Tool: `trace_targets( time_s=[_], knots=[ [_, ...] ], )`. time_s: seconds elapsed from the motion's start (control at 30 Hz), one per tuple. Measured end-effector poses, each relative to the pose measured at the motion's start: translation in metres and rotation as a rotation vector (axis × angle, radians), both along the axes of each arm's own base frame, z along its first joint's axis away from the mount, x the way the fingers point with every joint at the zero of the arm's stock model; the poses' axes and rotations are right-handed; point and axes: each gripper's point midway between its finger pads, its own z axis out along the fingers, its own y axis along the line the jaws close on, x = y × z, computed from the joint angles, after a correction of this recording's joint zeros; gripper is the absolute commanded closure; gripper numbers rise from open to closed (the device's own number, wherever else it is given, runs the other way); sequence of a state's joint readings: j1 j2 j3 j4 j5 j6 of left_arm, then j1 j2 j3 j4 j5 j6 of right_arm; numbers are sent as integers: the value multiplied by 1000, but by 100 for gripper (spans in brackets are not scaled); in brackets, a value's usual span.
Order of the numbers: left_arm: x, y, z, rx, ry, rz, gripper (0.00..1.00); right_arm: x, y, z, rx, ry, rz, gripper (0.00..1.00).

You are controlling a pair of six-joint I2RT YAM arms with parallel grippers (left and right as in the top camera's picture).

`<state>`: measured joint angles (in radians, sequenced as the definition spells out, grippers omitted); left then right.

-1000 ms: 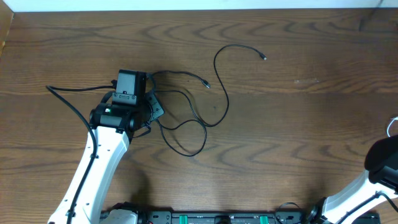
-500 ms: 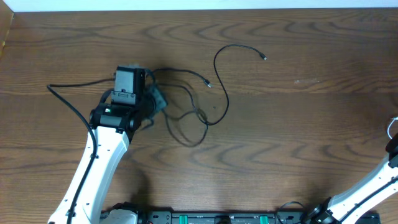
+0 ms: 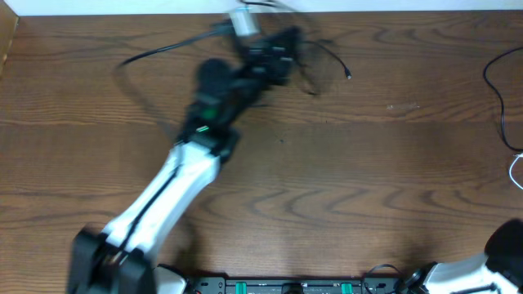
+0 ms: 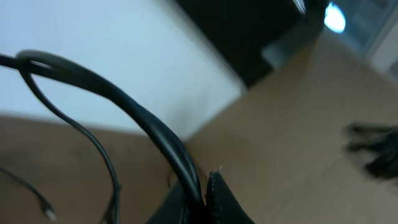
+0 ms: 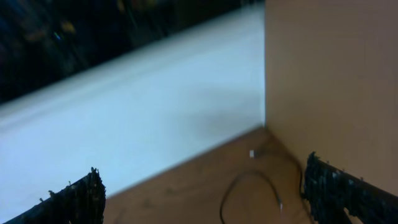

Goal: Untangle cables

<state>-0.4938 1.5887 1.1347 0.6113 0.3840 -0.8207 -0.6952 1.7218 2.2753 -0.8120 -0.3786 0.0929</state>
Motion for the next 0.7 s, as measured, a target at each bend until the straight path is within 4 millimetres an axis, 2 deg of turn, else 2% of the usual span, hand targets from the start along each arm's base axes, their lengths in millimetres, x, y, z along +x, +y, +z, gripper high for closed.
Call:
trace_targets(
  time_s=[0.07,0.13,0.17,0.2,0.3,0.33,0.37,0.4,0.53,0.6,0.7],
  knots=[
    [3,-45,-31,26,56,-78,92,-13,12,18,-22,-32,7,1],
    [2,-83,-66,63,104,-140,92,-18,17,22,-21,-34,12,1],
    [1,-94,-78,79,119,-156,88,-18,18,19,-10,-28,13,1],
    [-8,-116,-110,119,161,-194,79,-16,16,13,9,-13,14,1],
    [-20,-133,-143,176,218,-218,35,-8,17,-4,58,17,44,1],
    [-23,-135,-148,194,232,-221,16,-5,19,-11,76,26,63,1],
    [-26,-135,-156,218,259,-221,13,-1,22,-18,95,37,84,1],
    [-28,-136,-160,236,268,-225,12,3,27,-23,109,45,103,1],
    [-40,-120,-203,400,404,-222,12,25,53,-41,137,66,195,1],
    [-47,-104,-225,507,464,-205,12,39,75,-55,155,88,255,1],
    [-59,-63,-249,705,552,-130,12,55,110,-77,178,139,328,1]
  ],
)
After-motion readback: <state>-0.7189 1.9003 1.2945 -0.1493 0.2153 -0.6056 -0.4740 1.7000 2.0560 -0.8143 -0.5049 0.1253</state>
